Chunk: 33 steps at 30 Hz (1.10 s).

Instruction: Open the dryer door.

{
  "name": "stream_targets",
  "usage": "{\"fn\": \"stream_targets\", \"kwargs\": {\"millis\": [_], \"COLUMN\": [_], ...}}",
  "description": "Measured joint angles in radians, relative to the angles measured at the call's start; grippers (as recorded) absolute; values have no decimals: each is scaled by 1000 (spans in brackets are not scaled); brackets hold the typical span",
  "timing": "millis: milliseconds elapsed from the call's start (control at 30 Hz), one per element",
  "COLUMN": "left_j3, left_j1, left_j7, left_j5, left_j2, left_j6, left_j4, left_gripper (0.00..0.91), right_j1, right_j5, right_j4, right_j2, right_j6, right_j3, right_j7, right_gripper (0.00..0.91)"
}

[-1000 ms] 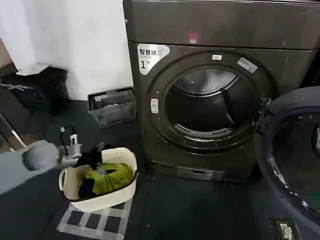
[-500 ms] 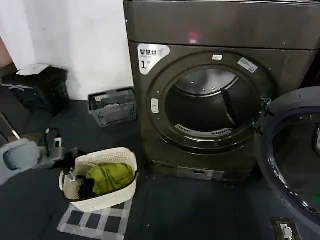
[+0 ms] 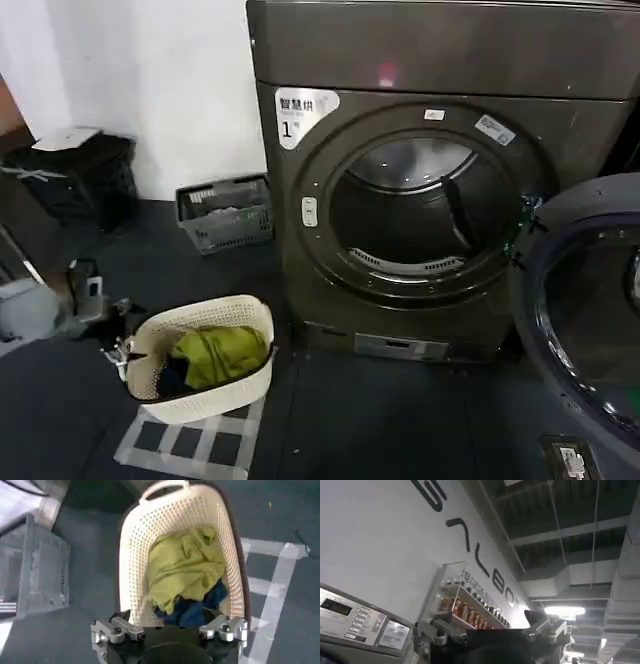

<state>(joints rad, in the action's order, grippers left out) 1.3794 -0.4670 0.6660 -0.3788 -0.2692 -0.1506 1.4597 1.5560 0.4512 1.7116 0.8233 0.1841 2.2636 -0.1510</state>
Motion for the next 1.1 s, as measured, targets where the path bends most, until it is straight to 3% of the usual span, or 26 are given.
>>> {"fn": "stream_targets", "kwargs": {"millis": [1100], "left_j3": [-10], "left_j1": [-1], "left_j7": [30], "left_j5": [32], "left_j2": [34], "left_j6": [36], "left_j4": [-7], "left_gripper": [907], "right_j1": [4], "right_j5": [2], "right_j4": [6], "right_j2": [7], "right_j6": [-3], "right_j3": [8], "right_j7": [-11], "right_gripper": [907]}}
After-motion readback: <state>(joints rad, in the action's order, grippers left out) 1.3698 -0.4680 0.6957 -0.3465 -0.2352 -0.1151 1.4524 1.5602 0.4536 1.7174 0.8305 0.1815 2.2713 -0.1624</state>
